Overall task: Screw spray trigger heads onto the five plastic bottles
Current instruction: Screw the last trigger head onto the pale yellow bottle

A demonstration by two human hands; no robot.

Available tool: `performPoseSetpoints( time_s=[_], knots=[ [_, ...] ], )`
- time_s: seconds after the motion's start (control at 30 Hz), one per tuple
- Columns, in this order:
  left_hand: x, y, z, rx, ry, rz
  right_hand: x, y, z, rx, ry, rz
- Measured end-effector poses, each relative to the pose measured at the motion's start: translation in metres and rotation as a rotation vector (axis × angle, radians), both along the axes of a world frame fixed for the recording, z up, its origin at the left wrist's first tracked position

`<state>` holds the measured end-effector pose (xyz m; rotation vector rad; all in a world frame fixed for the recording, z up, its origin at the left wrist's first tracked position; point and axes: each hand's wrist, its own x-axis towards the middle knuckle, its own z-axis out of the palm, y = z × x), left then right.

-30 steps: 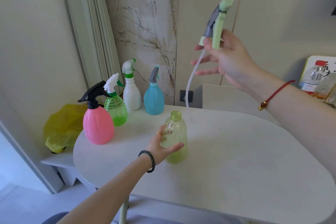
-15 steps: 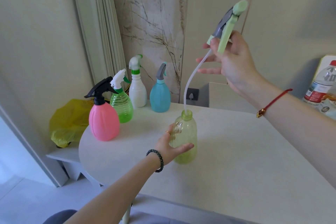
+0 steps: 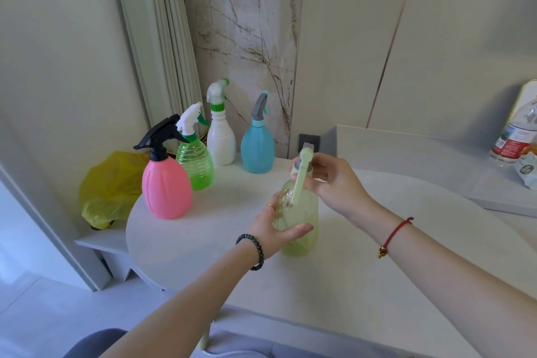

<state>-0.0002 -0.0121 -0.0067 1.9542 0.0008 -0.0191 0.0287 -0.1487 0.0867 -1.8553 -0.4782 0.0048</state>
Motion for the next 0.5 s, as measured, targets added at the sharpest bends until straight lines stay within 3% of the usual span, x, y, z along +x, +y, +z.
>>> performPoseSetpoints(
  time_s=[0.13,0.43,0.5],
  knots=[
    [0.000,0.000,-0.002,0.008,0.008,0.013,-0.002,0.002,-0.004,-0.026,-0.073,-0.090],
    [-0.003,0.006,0.004,0.046,0.057,-0.065,-0.012,0.024,-0.020,0.147,-0.126,-0.348],
    [-0.006,0.015,0.014,0.079,-0.021,-0.120,-0.013,0.026,-0.021,0.165,-0.130,-0.357]
  ],
)
